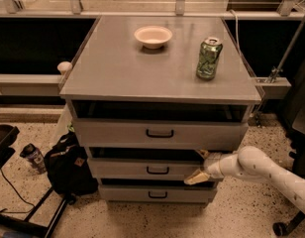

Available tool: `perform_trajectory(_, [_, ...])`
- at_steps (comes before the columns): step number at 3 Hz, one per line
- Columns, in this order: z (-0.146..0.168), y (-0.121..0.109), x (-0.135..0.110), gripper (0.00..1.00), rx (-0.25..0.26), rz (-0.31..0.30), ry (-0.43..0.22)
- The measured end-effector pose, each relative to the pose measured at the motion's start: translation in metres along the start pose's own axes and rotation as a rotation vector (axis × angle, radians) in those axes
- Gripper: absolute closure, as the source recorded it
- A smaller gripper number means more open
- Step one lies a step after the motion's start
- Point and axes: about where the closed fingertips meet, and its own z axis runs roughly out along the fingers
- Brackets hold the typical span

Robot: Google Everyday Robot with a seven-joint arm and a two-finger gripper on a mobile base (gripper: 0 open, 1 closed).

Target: Open middle drawer

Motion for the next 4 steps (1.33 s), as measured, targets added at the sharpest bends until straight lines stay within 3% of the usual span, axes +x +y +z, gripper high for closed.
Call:
perform_trajectory(3, [0.0001, 0.0001, 0.0000, 0.88, 0.000, 0.000, 0.000])
perform_trajectory(4, [0.0001, 0.0001, 0.0000, 1.00, 0.000, 0.000, 0.000])
